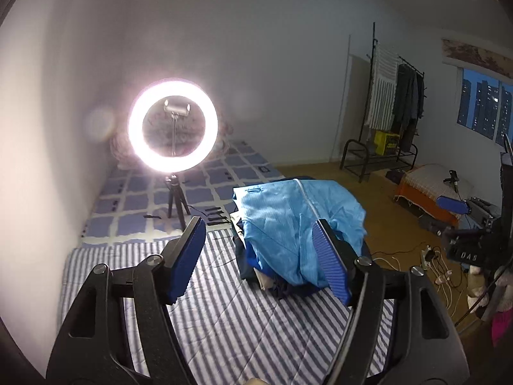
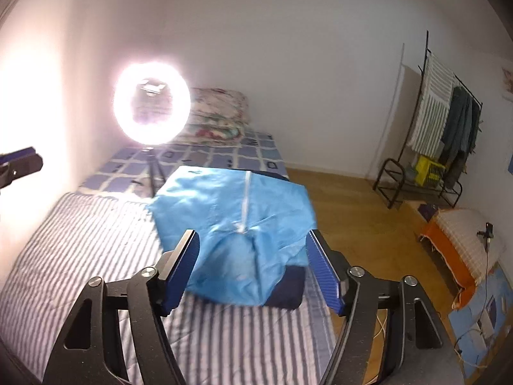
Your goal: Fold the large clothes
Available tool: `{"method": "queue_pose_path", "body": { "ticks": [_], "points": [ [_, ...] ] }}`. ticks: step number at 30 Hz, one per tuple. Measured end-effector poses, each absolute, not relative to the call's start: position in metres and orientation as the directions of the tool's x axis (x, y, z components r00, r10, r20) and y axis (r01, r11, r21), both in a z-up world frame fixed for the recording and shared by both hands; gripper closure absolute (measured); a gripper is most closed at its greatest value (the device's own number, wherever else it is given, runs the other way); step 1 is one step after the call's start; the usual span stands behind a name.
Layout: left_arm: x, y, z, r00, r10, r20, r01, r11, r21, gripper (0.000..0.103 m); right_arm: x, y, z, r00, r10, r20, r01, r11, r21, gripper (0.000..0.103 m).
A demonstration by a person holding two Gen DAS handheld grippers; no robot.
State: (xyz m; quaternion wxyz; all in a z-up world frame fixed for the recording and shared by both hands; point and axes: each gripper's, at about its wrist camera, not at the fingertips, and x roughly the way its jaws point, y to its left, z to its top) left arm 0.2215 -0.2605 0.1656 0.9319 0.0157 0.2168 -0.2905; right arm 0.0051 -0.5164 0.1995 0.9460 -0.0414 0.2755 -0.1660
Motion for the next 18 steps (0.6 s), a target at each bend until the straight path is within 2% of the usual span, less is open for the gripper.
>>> {"method": "queue_pose_path", "body": {
  "ticks": [10,14,18],
  "points": [
    [0.113,-0.188,0.197,0.778,-0.535,-0.33,0.545,0.836,-0.07,0.031,-0.081,-0.439,0.217,0.836,-0.281,-0.471,0.248,0.96,-0.131,0.031],
    [0.073,-0.168,0.204,0.793,-0.525,-0.308,0.54,0.841,-0.04,0.023,-0.114,-0.42,0.221,0.852,-0.275,-0.446,0.249,0.962,-0.117,0.025],
    [0.035,-0.15,0.205,0.805,-0.512,-0.3,0.531,0.847,-0.02,0.023,-0.147,-0.403,0.221,0.871,-0.258,-0.418,0.237,0.966,-0.102,0.025]
  ]
}}
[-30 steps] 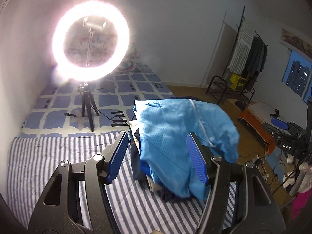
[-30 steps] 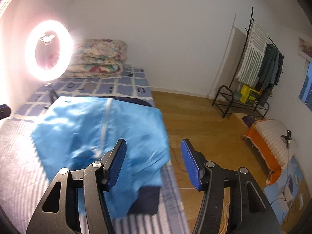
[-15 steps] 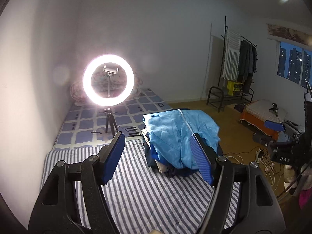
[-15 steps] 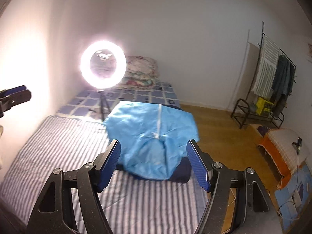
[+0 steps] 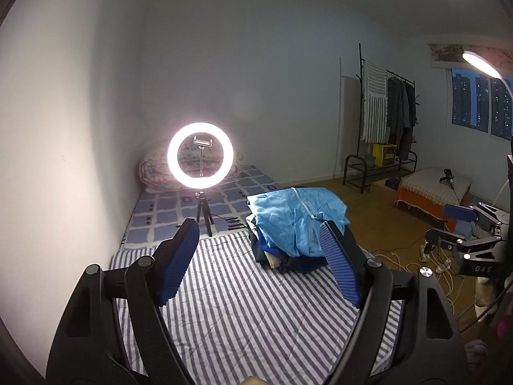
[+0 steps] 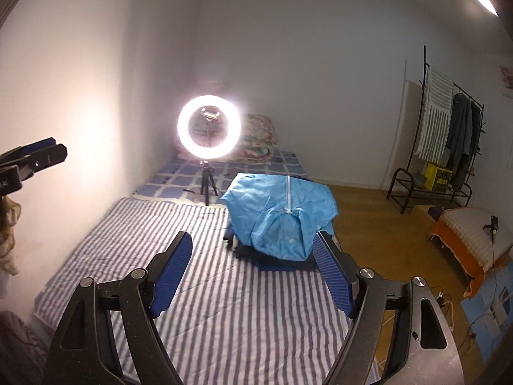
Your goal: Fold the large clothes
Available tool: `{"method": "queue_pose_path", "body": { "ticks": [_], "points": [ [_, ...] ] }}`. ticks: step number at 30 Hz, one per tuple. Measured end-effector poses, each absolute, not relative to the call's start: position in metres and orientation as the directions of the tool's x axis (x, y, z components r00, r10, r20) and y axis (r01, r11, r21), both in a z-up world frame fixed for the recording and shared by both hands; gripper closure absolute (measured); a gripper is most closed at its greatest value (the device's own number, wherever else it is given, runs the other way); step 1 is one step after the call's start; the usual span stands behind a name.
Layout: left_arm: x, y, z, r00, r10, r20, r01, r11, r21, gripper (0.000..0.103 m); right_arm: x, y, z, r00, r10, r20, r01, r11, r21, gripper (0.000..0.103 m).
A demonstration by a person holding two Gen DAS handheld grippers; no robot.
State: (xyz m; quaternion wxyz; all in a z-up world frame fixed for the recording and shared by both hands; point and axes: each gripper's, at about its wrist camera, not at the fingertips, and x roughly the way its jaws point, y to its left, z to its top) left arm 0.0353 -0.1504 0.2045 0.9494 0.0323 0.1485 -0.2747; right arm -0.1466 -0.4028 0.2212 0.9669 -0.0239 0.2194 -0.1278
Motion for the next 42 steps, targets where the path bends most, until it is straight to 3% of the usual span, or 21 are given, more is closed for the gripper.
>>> {"method": "queue_pose_path", "body": {
  "ticks": [3,10,18,30,42],
  "points": [
    [0.017,-0.14,0.203,0.809,-0.508,-0.295,0.524,0.851,-0.026,0.021,-0.167,-0.394,0.221,0.884,-0.236,-0.404,0.224,0.972,-0.076,0.024],
    [-0.008,-0.126,0.188,0.812,-0.498,-0.303,0.51,0.859,-0.045,0.0,-0.187,-0.382,0.209,0.885,-0.234,-0.403,0.23,0.971,-0.058,0.022],
    [0.009,-0.13,0.154,0.821,-0.446,-0.355,0.46,0.886,-0.049,0.0,-0.169,-0.372,0.168,0.856,-0.301,-0.419,0.296,0.952,-0.079,0.016],
    [0.062,-0.149,0.089,0.821,-0.374,-0.431,0.414,0.91,-0.002,0.0,-0.132,-0.381,0.117,0.836,-0.347,-0.426,0.365,0.93,-0.041,0.016],
    [0.087,-0.17,0.045,0.772,-0.339,-0.537,0.409,0.912,0.014,0.0,-0.116,-0.385,0.091,0.806,-0.359,-0.47,0.339,0.932,-0.13,0.016]
  ]
}}
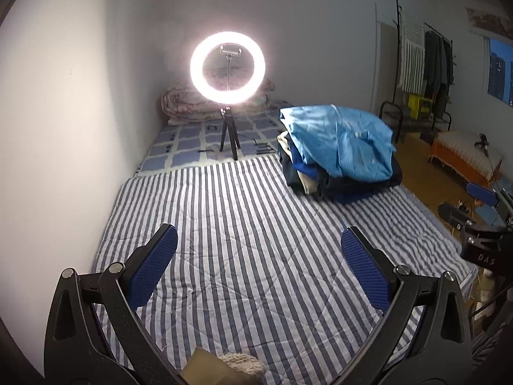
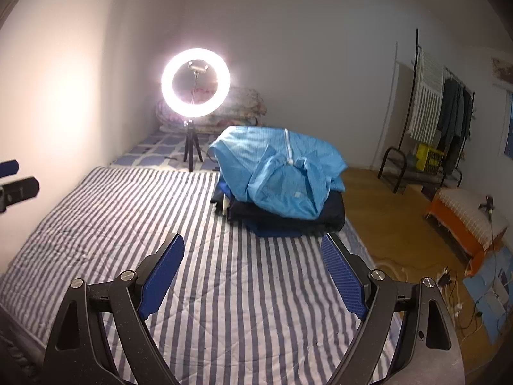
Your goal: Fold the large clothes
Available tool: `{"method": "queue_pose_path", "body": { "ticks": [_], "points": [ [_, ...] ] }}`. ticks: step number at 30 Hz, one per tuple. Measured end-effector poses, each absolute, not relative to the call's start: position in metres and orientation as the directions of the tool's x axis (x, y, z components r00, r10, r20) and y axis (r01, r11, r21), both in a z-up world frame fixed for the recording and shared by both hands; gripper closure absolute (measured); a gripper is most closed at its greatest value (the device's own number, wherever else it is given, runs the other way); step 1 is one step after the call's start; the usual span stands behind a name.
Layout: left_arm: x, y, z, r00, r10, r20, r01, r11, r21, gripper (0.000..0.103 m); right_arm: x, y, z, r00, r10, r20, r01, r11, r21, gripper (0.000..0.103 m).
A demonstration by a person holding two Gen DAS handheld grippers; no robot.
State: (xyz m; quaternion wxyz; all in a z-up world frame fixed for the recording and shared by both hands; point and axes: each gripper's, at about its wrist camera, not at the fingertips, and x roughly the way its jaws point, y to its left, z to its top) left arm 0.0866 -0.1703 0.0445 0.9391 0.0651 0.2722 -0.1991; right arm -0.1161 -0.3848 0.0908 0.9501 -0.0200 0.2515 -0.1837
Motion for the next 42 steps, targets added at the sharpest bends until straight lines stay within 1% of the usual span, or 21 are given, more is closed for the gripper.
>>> {"method": "queue_pose_path", "body": {
  "ticks": [4,12,34,42],
  "points": [
    [0.085,-0.176,0.041,0.767,-0.341,-0.543,0.416,0.909,0.018,0.0,-0.114,-0.401,0.088,0.786,-0.337,-0.518,0.358,0.932,-0.063,0.016],
    [0.083,-0.177,0.041,0.767,-0.341,-0.543,0.419,0.908,0.021,0.0,-0.118,-0.421,0.088,0.778,-0.343,-0.526,0.401,0.916,-0.004,0.016],
    [0.079,-0.179,0.043,0.767,-0.348,-0.539,0.436,0.899,0.04,0.0,-0.115,-0.428,0.086,0.777,-0.338,-0.53,0.391,0.92,-0.014,0.016],
    [0.081,-0.174,0.044,0.779,-0.349,-0.521,0.431,0.901,0.041,0.0,-0.114,-0.428,0.085,0.776,-0.328,-0.539,0.383,0.924,-0.011,0.016]
  ]
}}
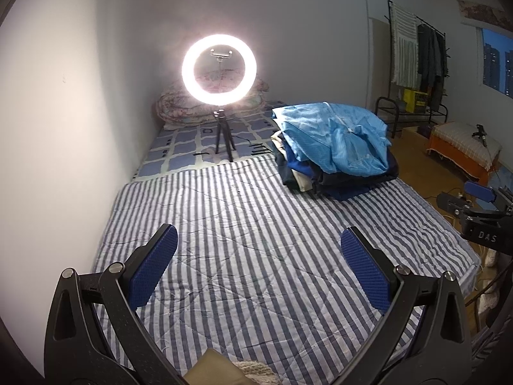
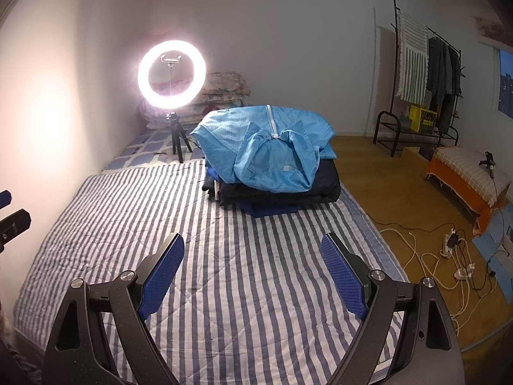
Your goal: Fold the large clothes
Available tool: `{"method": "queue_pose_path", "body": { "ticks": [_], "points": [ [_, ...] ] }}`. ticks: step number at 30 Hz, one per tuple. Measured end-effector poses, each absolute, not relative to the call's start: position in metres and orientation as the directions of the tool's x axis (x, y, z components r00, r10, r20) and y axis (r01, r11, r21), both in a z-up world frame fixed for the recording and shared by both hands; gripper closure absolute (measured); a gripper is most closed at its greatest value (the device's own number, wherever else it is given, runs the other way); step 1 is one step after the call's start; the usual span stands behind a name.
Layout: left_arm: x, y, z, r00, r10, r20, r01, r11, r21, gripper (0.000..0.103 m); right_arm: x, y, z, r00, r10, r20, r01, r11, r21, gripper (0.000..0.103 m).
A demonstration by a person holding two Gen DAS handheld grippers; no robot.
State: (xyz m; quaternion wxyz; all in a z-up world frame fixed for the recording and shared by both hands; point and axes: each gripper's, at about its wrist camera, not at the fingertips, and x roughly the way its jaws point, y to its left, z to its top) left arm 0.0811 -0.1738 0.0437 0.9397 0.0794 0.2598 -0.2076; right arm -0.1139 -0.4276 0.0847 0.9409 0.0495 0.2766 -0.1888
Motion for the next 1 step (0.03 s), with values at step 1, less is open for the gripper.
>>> {"method": "queue_pose_path", "body": {
  "ticks": [1],
  "points": [
    [0.0813,-0.173,0.0442,0.779,-0.351,-0.52,0.432,0.901,0.039,0.0,-0.1141,-0.4278,0.0845,0.776,-0.327,-0.539,0.382,0.924,-0.011,0.016]
  ]
}}
